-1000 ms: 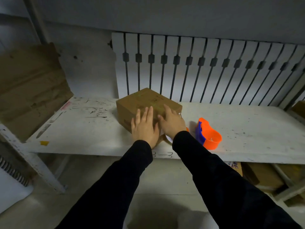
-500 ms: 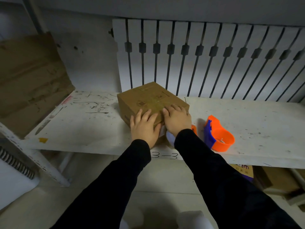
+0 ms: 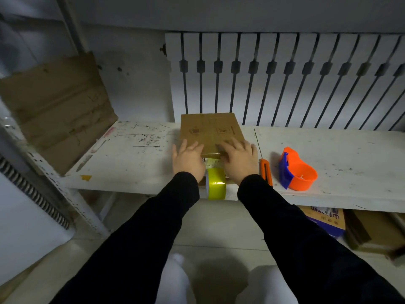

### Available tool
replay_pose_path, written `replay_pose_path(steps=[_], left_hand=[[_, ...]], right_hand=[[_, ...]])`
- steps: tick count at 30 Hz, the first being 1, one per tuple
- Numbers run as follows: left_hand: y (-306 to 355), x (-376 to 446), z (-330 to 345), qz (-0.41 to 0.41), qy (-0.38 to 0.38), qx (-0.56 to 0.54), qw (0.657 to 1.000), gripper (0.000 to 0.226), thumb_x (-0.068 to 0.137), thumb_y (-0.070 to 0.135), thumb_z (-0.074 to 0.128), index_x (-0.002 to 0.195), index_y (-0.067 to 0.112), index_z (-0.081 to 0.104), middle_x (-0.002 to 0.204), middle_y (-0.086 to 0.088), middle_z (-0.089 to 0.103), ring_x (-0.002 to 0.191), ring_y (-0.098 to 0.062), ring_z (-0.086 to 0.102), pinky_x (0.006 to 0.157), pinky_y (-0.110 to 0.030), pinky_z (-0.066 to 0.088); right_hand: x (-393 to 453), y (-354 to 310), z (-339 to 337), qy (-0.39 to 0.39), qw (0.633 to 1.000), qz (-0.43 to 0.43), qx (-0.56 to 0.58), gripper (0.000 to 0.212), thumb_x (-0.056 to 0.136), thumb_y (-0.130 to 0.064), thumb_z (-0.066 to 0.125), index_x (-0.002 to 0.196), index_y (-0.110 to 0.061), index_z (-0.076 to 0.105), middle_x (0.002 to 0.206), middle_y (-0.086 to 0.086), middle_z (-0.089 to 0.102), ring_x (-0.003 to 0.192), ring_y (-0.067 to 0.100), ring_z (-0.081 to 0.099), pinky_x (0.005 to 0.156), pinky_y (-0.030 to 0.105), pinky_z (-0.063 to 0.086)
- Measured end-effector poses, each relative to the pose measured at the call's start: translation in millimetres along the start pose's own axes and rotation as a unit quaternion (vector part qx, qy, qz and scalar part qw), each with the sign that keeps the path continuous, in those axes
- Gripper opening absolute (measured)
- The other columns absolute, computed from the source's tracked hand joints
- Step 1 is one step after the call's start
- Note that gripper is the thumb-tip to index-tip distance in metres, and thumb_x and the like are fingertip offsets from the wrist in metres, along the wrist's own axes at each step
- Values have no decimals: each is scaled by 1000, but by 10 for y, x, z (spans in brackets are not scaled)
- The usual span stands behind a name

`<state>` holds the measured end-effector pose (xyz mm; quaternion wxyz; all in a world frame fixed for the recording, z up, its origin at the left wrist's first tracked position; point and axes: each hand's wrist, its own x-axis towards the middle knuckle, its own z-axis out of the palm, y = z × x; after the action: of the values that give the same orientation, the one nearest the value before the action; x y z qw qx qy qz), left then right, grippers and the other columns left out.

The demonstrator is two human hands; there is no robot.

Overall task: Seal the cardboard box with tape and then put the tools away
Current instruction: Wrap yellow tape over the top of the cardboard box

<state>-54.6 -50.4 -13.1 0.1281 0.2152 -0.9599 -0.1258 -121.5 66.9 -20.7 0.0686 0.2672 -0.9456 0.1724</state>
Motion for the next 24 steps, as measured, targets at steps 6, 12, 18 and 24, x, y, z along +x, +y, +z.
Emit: replay_pose_path(steps=[6, 12, 18, 24], left_hand=[[46, 49, 73, -4, -64, -21, 998, 44, 100, 33, 26, 143, 30, 32, 157, 3, 24, 147, -24, 13, 121, -47, 0], [100, 61, 71, -24, -59, -19, 998, 43, 99, 34, 27, 141, 29, 37, 157, 0, 25, 148, -27, 10, 119, -53, -2], [486, -22, 228, 58, -7, -22, 998, 47, 98, 34, 30, 145, 30, 26, 159, -2, 19, 148, -28, 1, 117, -51, -6], [837, -73, 436, 111, -29, -7, 993, 50, 99, 35, 27, 147, 28, 20, 159, 0, 19, 148, -27, 2, 117, -52, -7]], right_hand=[[-63, 60, 102, -53, 996, 64, 39, 51, 97, -40, 35, 145, -28, 25, 158, 8, 16, 136, 40, 20, 112, 47, 27], [-102, 81, 127, -1, 997, 61, 42, 48, 97, -40, 35, 143, -29, 31, 154, 6, 26, 129, 37, 31, 105, 43, 34], [-145, 345, 164, 141, 955, 142, 220, 47, 96, -26, 41, 140, -14, 32, 148, 12, 35, 129, 29, 44, 102, 39, 40], [-113, 624, 294, 141, 927, 273, 215, 38, 98, -32, 32, 125, -11, 48, 126, 17, 56, 115, 34, 53, 95, 47, 46]])
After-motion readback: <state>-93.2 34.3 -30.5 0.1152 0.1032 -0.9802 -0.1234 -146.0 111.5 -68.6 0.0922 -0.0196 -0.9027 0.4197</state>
